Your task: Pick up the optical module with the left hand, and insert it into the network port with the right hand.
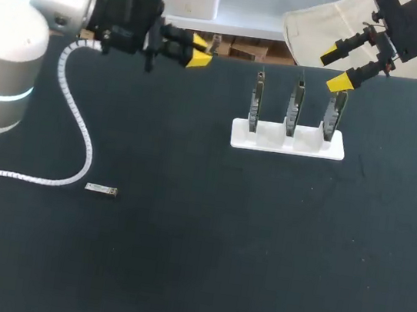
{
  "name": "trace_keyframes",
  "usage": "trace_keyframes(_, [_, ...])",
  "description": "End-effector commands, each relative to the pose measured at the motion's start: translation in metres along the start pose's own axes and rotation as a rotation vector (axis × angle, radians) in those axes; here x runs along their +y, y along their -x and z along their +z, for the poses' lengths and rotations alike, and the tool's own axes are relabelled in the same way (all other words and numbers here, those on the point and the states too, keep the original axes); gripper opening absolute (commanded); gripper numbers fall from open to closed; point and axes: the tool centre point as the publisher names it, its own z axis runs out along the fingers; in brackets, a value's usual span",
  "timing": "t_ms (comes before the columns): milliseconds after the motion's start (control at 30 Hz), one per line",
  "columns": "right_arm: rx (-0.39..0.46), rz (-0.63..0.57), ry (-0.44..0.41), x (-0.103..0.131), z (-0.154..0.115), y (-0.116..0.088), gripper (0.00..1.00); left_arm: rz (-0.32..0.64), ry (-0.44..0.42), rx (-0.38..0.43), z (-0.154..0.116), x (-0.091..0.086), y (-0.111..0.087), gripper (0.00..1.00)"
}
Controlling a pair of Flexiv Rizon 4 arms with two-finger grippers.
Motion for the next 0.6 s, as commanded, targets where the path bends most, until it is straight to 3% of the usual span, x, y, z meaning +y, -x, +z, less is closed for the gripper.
trace_keyframes(33, [-0.001,-0.001,-0.007,0.003,0.000,-0.001,1.00,0.026,-0.072,-0.014,0.025,0.037,0.017,0.00])
trace_keyframes(300, [-0.001,-0.001,-0.007,0.003,0.000,-0.001,1.00,0.014,-0.130,-0.117,0.048,0.047,0.037,0.00])
trace_keyframes(600, [-0.001,-0.001,-0.007,0.003,0.000,-0.001,1.00,0.006,-0.137,-0.121,0.049,0.046,0.038,0.00])
